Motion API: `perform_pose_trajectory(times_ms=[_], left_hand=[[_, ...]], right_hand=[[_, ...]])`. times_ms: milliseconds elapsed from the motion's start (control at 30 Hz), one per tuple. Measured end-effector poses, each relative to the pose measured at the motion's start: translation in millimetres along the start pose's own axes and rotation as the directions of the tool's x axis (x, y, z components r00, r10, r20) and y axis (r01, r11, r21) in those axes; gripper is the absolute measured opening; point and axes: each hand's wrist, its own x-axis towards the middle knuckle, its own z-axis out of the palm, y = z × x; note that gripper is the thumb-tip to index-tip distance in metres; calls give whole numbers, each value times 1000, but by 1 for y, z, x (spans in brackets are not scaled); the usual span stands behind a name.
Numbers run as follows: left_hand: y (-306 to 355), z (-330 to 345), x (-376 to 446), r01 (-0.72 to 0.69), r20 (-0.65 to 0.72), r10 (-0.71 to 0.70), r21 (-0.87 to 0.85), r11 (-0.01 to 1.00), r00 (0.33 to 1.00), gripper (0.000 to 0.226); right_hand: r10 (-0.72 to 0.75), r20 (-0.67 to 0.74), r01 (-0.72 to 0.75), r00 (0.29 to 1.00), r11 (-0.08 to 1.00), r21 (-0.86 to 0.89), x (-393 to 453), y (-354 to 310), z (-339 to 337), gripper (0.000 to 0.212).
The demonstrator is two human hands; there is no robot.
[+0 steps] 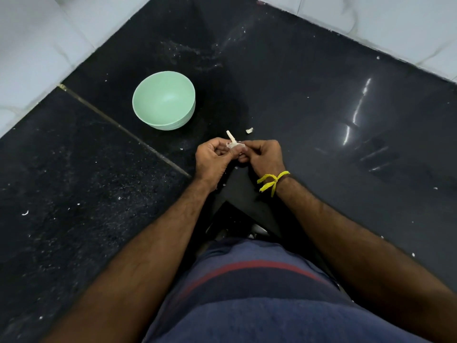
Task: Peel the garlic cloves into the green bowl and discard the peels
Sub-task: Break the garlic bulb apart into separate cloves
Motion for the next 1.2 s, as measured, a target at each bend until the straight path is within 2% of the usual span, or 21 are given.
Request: perform_pose_trajectory(times_ms=[67, 200, 400, 500, 667, 900, 967, 1067, 1167, 1200], left_hand=[[0, 2, 0, -4, -19, 4, -3, 1000, 1000, 13], [-6, 2, 3, 1, -67, -2, -14, 1000, 998, 16], [-6, 3, 3, -9, -91, 5, -34, 999, 996, 7], [-6, 5, 1, -1, -75, 2, 21, 1000, 997, 3], [-8, 0, -4, -5, 28, 2, 126, 992, 1000, 16], [-6, 4, -5, 10, -14, -8, 144, 989, 1000, 12], [-3, 10, -5, 33, -77, -22, 143, 989, 997, 10], [5, 20, 1, 53, -200, -19, 171, 984, 980, 4], [8, 24, 10, 78, -210, -38, 182, 980, 977, 15], [8, 24, 11, 86, -221, -47, 171, 981, 974, 19]], right_hand=[[-3, -12, 2, 1000, 1000, -23, 3, 3, 4, 17], [38, 57, -40, 998, 999, 25, 7, 0, -2, 18], [150, 123, -179, 981, 944, 279, 4, -9, -13, 13], [129, 132, -161, 983, 948, 274, -1, -11, -13, 17], [146, 118, -176, 982, 935, 307, -5, -13, -15, 12], [180, 162, -223, 970, 927, 302, -2, -13, -19, 12], [175, 123, -202, 977, 945, 259, -2, -12, -19, 9], [130, -40, -124, 991, 984, 127, 3, -11, -22, 7], [74, -133, -69, 988, 997, 41, 10, -20, -27, 4], [70, -141, -68, 987, 997, 21, 14, -22, -28, 10]])
